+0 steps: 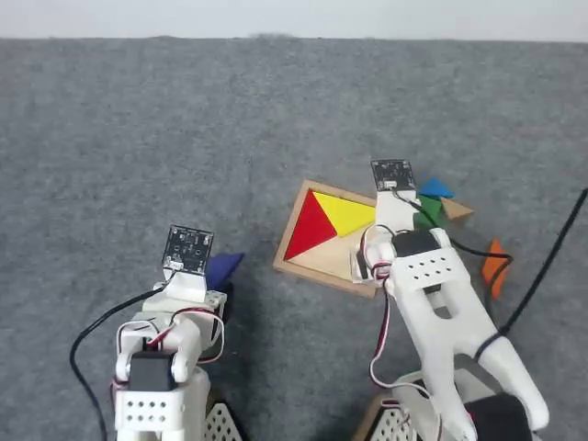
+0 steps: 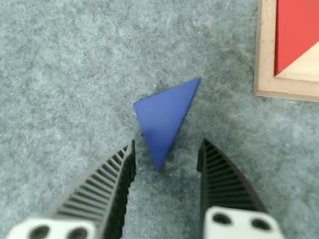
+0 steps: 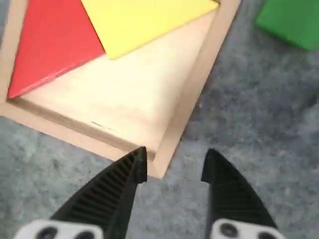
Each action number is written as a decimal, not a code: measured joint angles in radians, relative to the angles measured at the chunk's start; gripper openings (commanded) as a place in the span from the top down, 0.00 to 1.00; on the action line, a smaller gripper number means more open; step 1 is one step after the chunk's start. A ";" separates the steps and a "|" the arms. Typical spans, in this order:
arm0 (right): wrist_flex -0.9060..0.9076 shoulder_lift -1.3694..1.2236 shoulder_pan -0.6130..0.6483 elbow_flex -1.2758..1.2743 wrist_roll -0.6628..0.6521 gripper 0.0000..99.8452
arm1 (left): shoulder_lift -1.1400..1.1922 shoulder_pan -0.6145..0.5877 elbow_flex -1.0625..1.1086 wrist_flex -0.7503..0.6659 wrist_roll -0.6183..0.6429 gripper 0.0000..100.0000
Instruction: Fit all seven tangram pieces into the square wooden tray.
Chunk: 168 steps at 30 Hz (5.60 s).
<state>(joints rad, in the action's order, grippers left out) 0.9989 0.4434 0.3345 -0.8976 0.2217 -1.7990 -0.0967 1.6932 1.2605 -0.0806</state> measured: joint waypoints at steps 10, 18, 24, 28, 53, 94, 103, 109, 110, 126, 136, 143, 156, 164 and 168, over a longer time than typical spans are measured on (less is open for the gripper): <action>-0.041 -0.166 -0.009 0.034 0.006 0.78 | 0.000 0.000 0.000 0.000 0.000 0.80; -0.043 -0.298 -0.009 0.075 0.005 0.91 | 0.000 0.000 0.000 0.000 0.000 0.80; -0.046 -0.318 -0.046 0.086 -0.140 0.95 | 0.000 0.000 0.000 0.000 0.000 0.80; -0.035 -0.318 -0.147 0.107 -0.299 0.95 | 0.000 0.000 0.000 0.000 0.000 0.80; 0.244 -0.333 -0.141 0.287 -0.595 0.77 | 0.000 0.000 0.000 0.000 0.000 0.80; 0.140 -0.658 -0.516 0.713 -1.169 0.77 | 0.000 0.000 0.000 0.000 0.000 0.80; 0.118 -0.875 -0.503 0.850 -1.191 0.77 | 0.000 0.000 0.000 0.000 0.000 0.80; 0.118 -0.956 -0.503 0.925 -1.191 0.77 | 0.000 0.000 0.000 0.000 0.000 0.80; 0.118 -0.957 -0.503 0.930 -1.191 0.77 | 0.000 0.000 0.000 0.000 0.000 0.80; 0.147 -0.560 -0.572 0.712 -1.003 0.77 | 0.000 0.000 0.000 0.000 0.000 0.80; 0.091 -0.313 -0.646 0.330 -0.592 0.77 | 0.000 0.000 0.000 0.000 0.000 0.80; 0.044 -0.463 -0.666 0.330 -0.436 0.77 | 0.000 0.000 0.000 0.000 0.000 0.80; -0.011 -0.543 -0.743 0.334 -0.419 0.77 | 0.000 0.000 0.000 0.000 0.000 0.80; -0.011 -0.545 -0.815 0.364 -0.419 0.77 | 0.000 0.000 0.000 0.000 0.000 0.80; 0.029 -0.548 -0.942 0.443 -0.446 0.77 | 0.000 0.000 0.000 0.000 0.000 0.80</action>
<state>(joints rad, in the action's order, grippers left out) 1.0280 -0.1043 -0.6076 -0.4542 -0.2248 -1.7990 -0.0967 1.6932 1.2605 -0.0806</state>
